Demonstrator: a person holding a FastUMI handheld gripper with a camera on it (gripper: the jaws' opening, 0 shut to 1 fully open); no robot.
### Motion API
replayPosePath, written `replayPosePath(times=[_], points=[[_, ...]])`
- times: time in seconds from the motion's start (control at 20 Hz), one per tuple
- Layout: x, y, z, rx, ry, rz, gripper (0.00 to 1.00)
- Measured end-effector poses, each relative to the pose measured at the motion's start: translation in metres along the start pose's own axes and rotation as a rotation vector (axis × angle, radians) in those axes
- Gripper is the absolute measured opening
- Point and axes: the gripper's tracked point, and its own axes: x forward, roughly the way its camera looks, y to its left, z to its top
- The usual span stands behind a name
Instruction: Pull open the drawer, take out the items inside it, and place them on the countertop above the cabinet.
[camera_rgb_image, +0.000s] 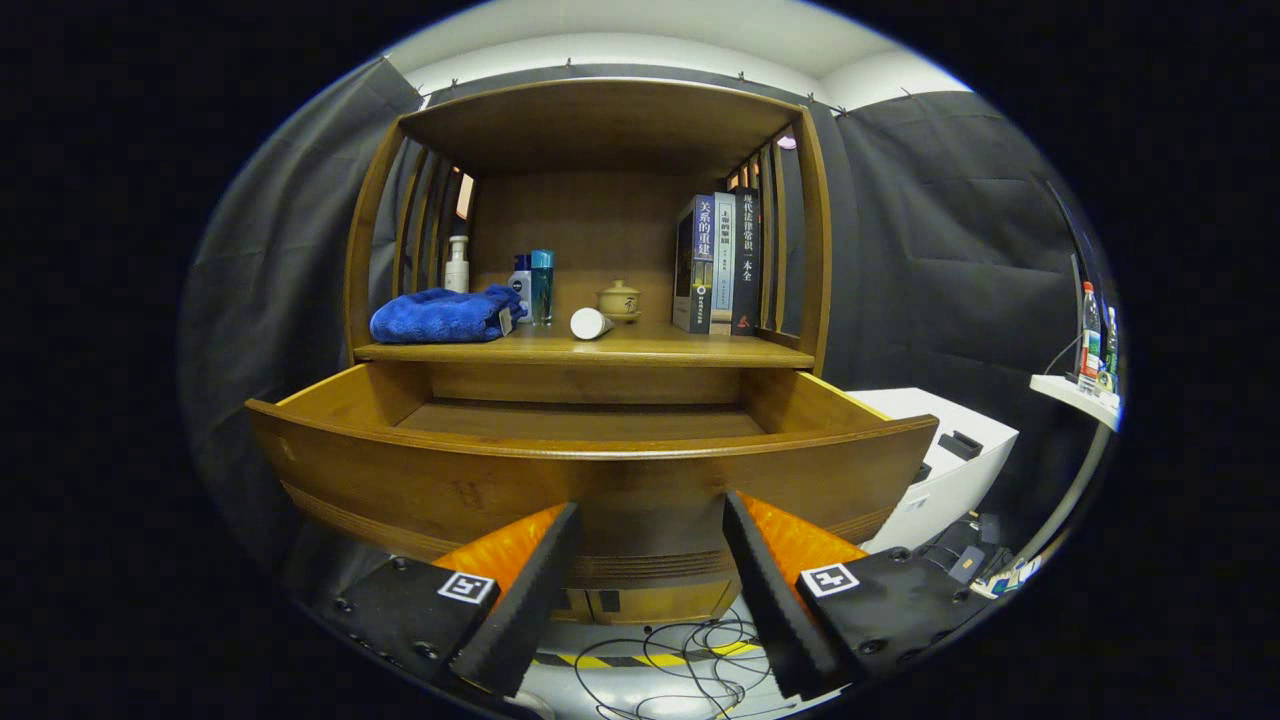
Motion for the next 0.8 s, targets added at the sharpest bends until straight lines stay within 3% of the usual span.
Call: replayPosePath(times=[0.5, 0.8], points=[[0.065, 0.008, 0.02, 0.035, -0.005, -0.019, 0.95], [0.103, 0.012, 0.028, -0.006, -0.003, -0.017, 0.96]])
